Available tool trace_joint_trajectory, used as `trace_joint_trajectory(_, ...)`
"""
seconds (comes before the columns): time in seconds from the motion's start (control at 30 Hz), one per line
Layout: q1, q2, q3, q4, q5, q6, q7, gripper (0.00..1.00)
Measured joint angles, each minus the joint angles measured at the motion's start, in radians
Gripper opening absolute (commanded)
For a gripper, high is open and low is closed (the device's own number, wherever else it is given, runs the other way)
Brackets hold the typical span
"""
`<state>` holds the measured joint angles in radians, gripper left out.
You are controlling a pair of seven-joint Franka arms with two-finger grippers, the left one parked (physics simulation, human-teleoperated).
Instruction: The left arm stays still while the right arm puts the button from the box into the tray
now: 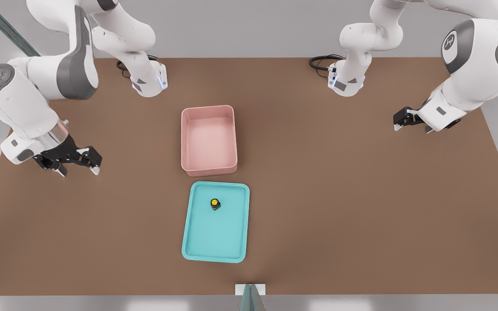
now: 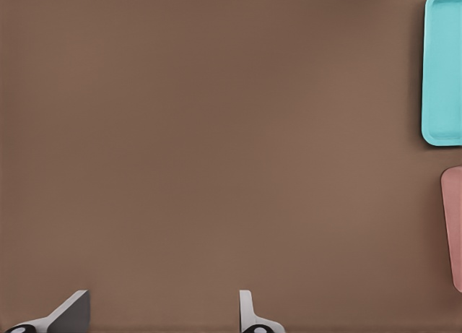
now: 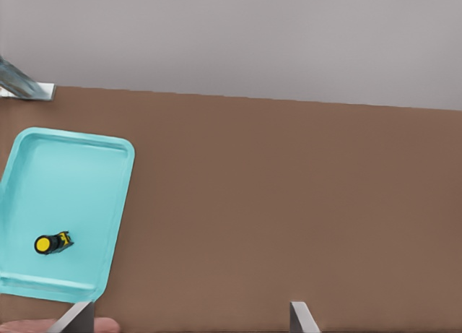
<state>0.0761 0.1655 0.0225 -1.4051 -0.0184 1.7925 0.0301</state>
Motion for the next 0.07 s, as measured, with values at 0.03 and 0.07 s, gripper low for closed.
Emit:
trace_joint_trajectory(0.03, 0.002, 0.006, 0.000, 0.010, 0.007, -0.020, -0.008, 1.00)
trace_joint_trajectory(0.07, 0.003, 0.013, -0.001, 0.019, 0.012, -0.037, -0.015, 1.00)
